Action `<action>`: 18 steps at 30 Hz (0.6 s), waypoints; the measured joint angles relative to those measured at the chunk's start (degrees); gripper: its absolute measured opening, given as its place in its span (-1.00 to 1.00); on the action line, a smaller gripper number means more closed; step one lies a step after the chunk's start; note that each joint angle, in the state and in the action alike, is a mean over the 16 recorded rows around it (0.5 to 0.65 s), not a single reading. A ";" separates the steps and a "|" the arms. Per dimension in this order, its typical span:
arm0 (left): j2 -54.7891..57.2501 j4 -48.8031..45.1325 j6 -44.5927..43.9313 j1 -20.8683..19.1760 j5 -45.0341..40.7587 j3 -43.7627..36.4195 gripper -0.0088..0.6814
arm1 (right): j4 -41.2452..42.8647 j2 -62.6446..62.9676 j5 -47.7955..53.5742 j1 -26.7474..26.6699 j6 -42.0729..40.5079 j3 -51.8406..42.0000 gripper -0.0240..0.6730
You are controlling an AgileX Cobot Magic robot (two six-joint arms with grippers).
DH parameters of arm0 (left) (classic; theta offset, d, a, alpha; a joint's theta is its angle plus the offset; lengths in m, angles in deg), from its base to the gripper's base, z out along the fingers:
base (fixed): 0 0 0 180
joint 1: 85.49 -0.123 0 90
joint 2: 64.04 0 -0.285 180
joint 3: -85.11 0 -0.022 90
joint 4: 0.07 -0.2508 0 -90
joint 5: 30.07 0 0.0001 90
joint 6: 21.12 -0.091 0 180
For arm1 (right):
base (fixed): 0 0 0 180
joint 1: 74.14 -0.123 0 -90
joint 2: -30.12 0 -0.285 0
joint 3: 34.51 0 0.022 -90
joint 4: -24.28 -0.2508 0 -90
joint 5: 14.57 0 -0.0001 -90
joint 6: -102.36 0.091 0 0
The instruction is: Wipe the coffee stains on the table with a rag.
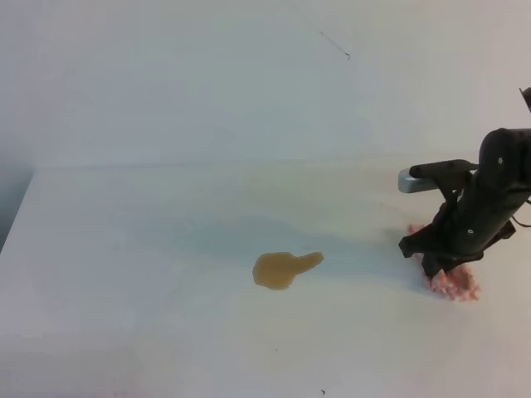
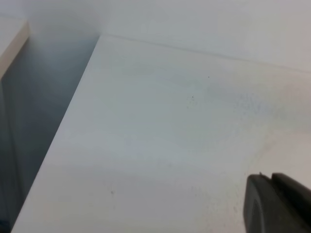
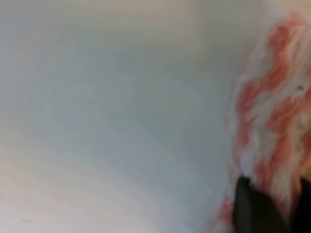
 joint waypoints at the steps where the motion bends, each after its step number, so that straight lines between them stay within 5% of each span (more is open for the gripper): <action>1: 0.01 0.00 0.00 0.00 0.00 0.00 -0.97 | -0.24 -0.10 0.44 -0.08 -0.43 0.24 -0.69; 8: 0.01 0.00 0.00 0.00 0.00 0.00 -0.97 | -3.06 -0.50 3.62 -1.07 -3.35 3.18 -0.93; 18: 0.01 0.00 0.00 0.00 0.00 0.00 -0.97 | -7.82 -2.05 5.93 -4.07 -4.80 10.90 -0.93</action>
